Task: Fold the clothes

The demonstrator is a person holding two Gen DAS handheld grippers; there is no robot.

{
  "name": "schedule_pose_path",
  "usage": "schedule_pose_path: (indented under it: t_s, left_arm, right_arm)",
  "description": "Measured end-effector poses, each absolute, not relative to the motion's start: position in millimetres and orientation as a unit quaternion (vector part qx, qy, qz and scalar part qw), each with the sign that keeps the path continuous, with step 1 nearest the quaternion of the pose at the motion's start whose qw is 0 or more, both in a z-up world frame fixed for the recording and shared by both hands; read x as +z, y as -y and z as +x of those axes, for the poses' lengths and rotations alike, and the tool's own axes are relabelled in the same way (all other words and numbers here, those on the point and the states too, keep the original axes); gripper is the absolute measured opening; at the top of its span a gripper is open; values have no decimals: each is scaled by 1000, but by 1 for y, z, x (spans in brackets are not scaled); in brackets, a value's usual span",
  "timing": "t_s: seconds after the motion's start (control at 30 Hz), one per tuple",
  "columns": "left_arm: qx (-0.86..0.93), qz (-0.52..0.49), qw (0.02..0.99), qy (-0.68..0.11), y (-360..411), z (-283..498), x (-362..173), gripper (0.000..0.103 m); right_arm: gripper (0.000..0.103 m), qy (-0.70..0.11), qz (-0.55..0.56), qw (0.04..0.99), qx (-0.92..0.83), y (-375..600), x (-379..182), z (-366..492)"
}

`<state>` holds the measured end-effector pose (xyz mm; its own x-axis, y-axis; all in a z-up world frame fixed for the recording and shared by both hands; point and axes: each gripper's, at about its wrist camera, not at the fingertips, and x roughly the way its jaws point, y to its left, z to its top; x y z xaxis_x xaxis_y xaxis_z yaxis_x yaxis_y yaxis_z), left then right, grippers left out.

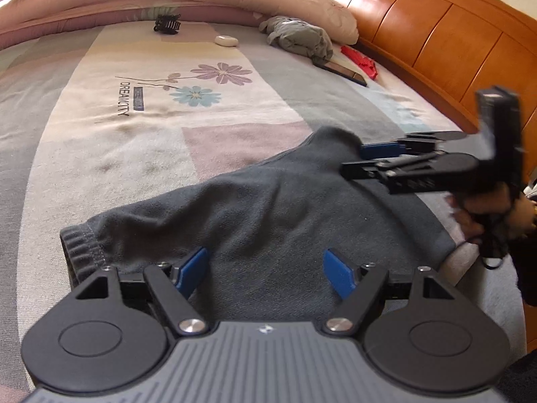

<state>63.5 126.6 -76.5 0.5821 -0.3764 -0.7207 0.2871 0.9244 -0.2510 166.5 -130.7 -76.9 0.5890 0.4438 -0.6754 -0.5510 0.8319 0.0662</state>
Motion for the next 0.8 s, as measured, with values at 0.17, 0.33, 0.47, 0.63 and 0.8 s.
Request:
schedule_pose_path:
  t_s: [0.17,0.33,0.47,0.63,0.8]
  left_arm:
    - [-189,-60,885,-422,-128,71,-73,77]
    - [-184,-57,892,-409,-129,62,-61,79]
    - [-160,-68,888,-425,-139,64,-73,80]
    - [-137,-67,905,-397,-148,55,-51,79]
    - [-161,-71,905,-388,-145,56,-44,80]
  right_arm:
    - [62,-361,-49,887,284,127,-73,196]
    - [62,-353,-29,886,301,129,-51,187]
    - [62,-362,-49,887,284,125,-65,191]
    - [59,-351,-80,896,259,123,-59,179]
    - [59,-340,-86,890,293,127,-40,133]
